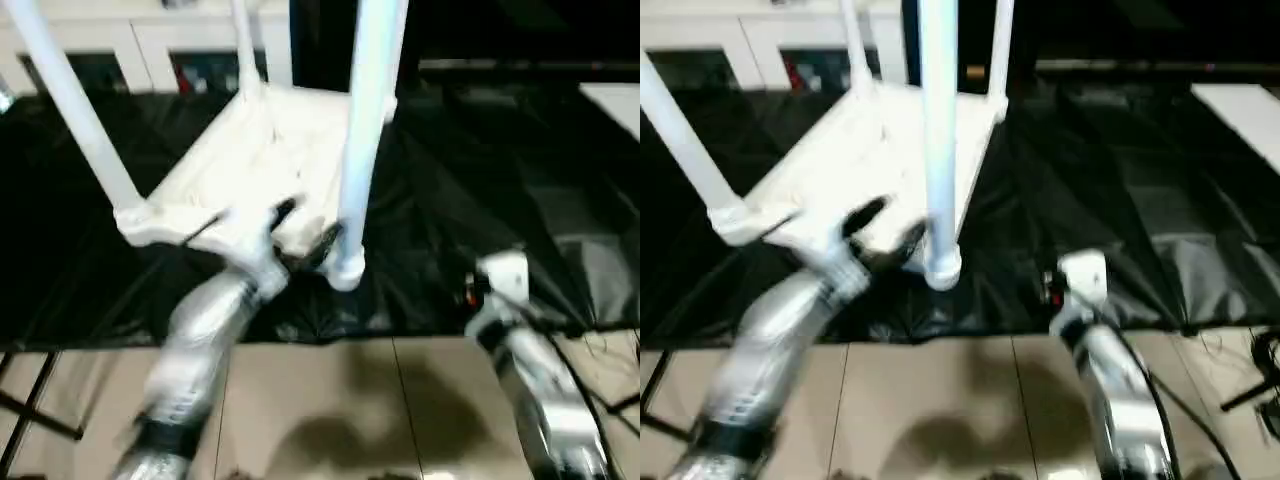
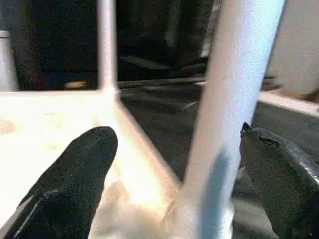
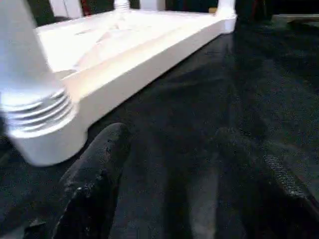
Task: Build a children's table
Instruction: Rotate table base
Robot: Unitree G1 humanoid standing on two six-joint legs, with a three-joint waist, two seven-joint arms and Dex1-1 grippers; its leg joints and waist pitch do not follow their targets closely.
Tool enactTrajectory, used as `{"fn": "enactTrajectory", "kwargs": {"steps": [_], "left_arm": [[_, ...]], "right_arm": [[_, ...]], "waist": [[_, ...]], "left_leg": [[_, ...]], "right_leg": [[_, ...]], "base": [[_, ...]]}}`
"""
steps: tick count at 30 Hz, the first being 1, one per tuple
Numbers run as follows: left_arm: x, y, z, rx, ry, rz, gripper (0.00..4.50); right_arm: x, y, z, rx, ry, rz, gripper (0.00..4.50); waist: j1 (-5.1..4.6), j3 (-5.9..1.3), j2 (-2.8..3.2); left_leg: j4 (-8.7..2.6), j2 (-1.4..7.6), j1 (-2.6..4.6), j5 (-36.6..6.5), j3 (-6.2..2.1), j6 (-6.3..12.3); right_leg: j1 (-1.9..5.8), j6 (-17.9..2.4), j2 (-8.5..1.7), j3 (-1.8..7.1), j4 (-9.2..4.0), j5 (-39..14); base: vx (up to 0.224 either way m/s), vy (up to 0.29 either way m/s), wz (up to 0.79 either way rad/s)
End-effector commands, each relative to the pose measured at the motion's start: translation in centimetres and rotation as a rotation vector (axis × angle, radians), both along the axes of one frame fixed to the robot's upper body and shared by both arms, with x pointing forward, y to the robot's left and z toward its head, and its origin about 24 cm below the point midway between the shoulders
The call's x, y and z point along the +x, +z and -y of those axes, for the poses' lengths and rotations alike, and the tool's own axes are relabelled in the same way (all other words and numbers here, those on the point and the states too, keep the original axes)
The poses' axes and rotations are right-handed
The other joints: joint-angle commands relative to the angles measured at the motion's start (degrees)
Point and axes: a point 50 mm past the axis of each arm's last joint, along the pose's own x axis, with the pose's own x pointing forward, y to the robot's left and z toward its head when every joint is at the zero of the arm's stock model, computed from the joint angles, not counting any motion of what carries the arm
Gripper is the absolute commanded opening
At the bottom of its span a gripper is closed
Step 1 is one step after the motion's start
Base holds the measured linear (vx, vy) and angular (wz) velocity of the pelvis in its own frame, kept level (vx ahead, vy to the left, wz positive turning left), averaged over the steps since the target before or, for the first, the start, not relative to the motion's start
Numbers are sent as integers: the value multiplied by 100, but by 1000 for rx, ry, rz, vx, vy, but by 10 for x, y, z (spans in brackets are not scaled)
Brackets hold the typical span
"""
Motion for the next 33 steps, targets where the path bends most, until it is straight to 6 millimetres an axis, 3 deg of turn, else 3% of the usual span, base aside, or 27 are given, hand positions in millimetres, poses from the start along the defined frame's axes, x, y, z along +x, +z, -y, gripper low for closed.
{"fn": "enactTrajectory", "kwargs": {"steps": [1, 2, 3, 4, 5, 6, 11, 13, 15, 16, 17, 18, 19, 20, 21, 22, 23, 24, 25, 26, 27, 28, 29, 30, 31, 32, 33], "left_arm": [[-4, 3, -8, 40, 87, -1, 445], [-11, -1, -16, 40, 159, -47, 445], [-16, -2, -22, 29, 204, -36, 445], [-25, -5, -33, 41, 297, -37, 445], [-25, -5, -34, 42, 301, -38, 445], [-29, -9, -41, 63, 361, -45, 445], [-33, -14, -45, 90, 415, -95, 445], [-31, -15, -45, 80, 450, -114, 445], [-31, -14, -46, 83, 469, -117, 445], [-31, -14, -46, 72, 475, -126, 445], [-31, -14, -46, 72, 475, -126, 445], [-31, -15, -47, 69, 482, -131, 445], [-31, -17, -47, 68, 483, -137, 445], [-31, -19, -47, 75, 482, -145, 445], [-30, -19, -47, 75, 484, -147, 445], [-30, -19, -47, 78, 488, -149, 445], [-30, -19, -47, 81, 491, -151, 445], [-30, -19, -47, 85, 494, -152, 445], [-30, -19, -47, 85, 494, -153, 445], [-30, -18, -47, 89, 494, -154, 445], [-30, -18, -47, 89, 494, -154, 445], [-32, -19, -49, 85, 499, -156, 445], [-32, -19, -49, 85, 500, -157, 445], [-33, -20, -50, 86, 509, -158, 445], [-32, -20, -51, 87, 516, -159, 445], [-32, -20, -51, 88, 515, -159, 445], [-32, -20, -50, 88, 515, -159, 445]], "right_arm": [[-3, 4, -4, -8, 3, -11, 312], [-8, 2, -4, -13, -10, -41, 312], [-11, 1, -3, -12, -43, -59, 312], [-15, 0, -1, -3, -92, -68, 312], [-15, 0, 0, -2, -93, -68, 312], [-17, -1, 2, -5, -120, -55, 312], [-17, 0, 6, -5, -195, -78, 312], [-14, 2, 7, 4, -216, -68, 312], [-14, 4, 5, 20, -213, -61, 312], [-13, 6, 4, 19, -210, -56, 312], [-13, 6, 4, 19, -210, -56, 312], [-12, 7, 3, 24, -198, -50, 312], [-10, 9, 1, 24, -188, -43, 312], [-9, 11, -1, 21, -172, -36, 312], [-8, 12, -2, 15, -160, -34, 312], [-6, 13, -2, -2, -147, -30, 312], [-6, 13, -2, -9, -142, -29, 312], [-5, 13, -2, -18, -138, -27, 312], [-5, 13, -2, -19, -136, -27, 312], [-4, 13, -3, -28, -117, -27, 312], [-4, 13, -3, -29, -115, -27, 312], [-3, 12, -5, -43, -95, -29, 312], [-3, 11, -5, -44, -93, -29, 312], [-2, 11, -6, -51, -86, -28, 312], [-1, 12, -11, -26, -76, -26, 312], [-1, 13, -13, -5, -70, -25, 312], [-1, 14, -13, -3, -70, -25, 312]], "waist": [[0, -333, 8], [13, -334, 7], [-8, -325, -73], [2, -312, -30], [-13, -314, -74], [-19, -301, -44], [-9, -287, -77], [-46, -215, -54], [-122, -128, -57], [-190, -80, -28], [-241, -65, -37], [-324, -66, 12], [-374, -48, 84], [-445, -108, 50], [-449, -59, 32], [-468, -139, -26], [-473, -158, -33], [-478, -219, -33], [-475, -279, -23], [-390, -307, -146], [-385, -344, -39], [-362, -389, -65], [-336, -429, -2], [-409, -432, 74], [-471, -416, 140], [-674, -506, 241], [-755, -474, 151]], "left_leg": [[-415, 106, 53, -1339, 7, 265], [-414, 125, 96, -1432, 10, 207], [-429, 130, 76, -1428, 13, 211], [-455, 110, 40, -1417, 1, 195], [-446, 121, 52, -1457, 13, 191], [-458, 103, 50, -1570, 1, 153], [-477, 86, 113, -2014, -17, 13], [-491, 45, 305, -3072, -44, -52], [-419, -30, 514, -3665, -52, -9], [-390, -43, 667, -4002, -86, 27], [-405, -37, 657, -4079, -102, 55], [-497, 14, 586, -4231, -172, 93], [-604, 75, 569, -4496, -241, 109], [-619, 50, 439, -4292, -279, 144], [-577, -1, 435, -4216, -239, 149], [-431, -134, 468, -3578, -171, 183], [-426, -154, 414, -3254, -161, 228], [-442, -169, 295, -2668, -142, 354], [-467, -159, 266, -2203, -134, 484], [-427, -240, -53, -1647, -203, 892], [-395, -265, -47, -1361, -197, 1080], [-201, -399, -265, -752, -282, 1710], [-166, -401, -163, -378, -300, 1918], [-160, -433, -35, 323, -414, 2374], [-195, -449, 358, 864, -653, 2901], [-201, 384, 1619, 1375, -1270, 3060], [-289, 592, 1480, 1859, -1428, 3333]], "right_leg": [[284, -918, -279, 205, -522, -1143], [263, -901, -281, 224, -532, -1174], [278, -883, -273, 222, -534, -1171], [288, -811, -281, 215, -544, -1303], [267, -769, -280, 221, -568, -1344], [251, -675, -283, 219, -582, -1554], [213, -357, -270, 227, -607, -2066], [173, -91, -222, 135, -752, -3425], [108, 89, -134, -30, -939, -4375], [124, 162, -94, -193, -1038, -4643], [213, 202, -87, -284, -1056, -4603], [423, 193, -129, -377, -991, -4194], [534, 99, -168, -394, -897, -3860], [717, 58, -250, -306, -812, -3745], [661, 85, -264, -328, -916, -4119], [676, 63, -379, -252, -1052, -4581], [731, 8, -416, -198, -1056, -4622], [844, -170, -418, -105, -1014, -4391], [904, -436, -373, -65, -954, -3825], [1153, -647, -416, -165, -928, -3129], [1190, -723, -451, -181, -925, -2910], [1358, -671, -555, -301, -961, -2517], [1330, -763, -554, -394, -971, -2254], [1301, -863, -329, -582, -907, -1650], [1133, -803, -7, -748, -746, -1188], [20, -568, 63, -540, 93, -1543], [-56, -200, -23, -412, 328, -1420]], "base": [[0, 0, 0], [0, 0, 0], [0, 0, 0], [0, 0, 0], [0, 0, 0], [0, 0, 0], [0, 0, 0], [0, 0, 0], [0, 0, 0], [0, 0, 0], [0, 0, 0], [40, 35, -27], [67, 45, -30], [67, 45, -30], [68, 23, -26], [67, 22, -14], [67, 22, -14], [99, 18, -6], [116, 6, -1], [116, 6, -1], [133, 13, 15], [159, 19, 47], [159, 19, 47], [179, 26, 73], [232, 40, 81], [232, 40, 81], [331, -91, 40]]}}
